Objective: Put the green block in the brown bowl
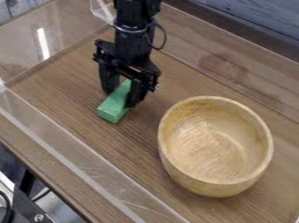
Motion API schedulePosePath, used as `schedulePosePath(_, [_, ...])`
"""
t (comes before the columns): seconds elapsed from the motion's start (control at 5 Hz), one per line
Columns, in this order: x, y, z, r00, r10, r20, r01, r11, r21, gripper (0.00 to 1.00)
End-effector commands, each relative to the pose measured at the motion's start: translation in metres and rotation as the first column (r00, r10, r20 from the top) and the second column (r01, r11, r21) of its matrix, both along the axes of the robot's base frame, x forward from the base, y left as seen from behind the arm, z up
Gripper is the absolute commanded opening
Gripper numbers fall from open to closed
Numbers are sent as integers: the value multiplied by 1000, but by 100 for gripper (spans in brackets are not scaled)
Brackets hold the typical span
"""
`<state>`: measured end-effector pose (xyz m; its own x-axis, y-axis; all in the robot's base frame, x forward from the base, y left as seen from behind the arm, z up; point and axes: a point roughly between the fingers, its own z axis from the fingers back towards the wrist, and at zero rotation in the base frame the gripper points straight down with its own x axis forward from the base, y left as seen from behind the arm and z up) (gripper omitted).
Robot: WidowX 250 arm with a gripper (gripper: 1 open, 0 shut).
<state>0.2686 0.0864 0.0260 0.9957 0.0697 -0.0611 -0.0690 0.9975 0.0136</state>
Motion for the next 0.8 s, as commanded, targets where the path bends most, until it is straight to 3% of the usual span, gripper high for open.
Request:
schedulePosePath(0.0, [6, 3, 11, 999, 5, 36, -6, 1000, 10, 0])
schedulePosePath(0.4, [7, -1, 31, 998, 22, 57, -21, 1000, -11, 0])
schedulePosePath(0.6, [9, -4, 48, 996, 32, 83, -30, 999, -23, 0])
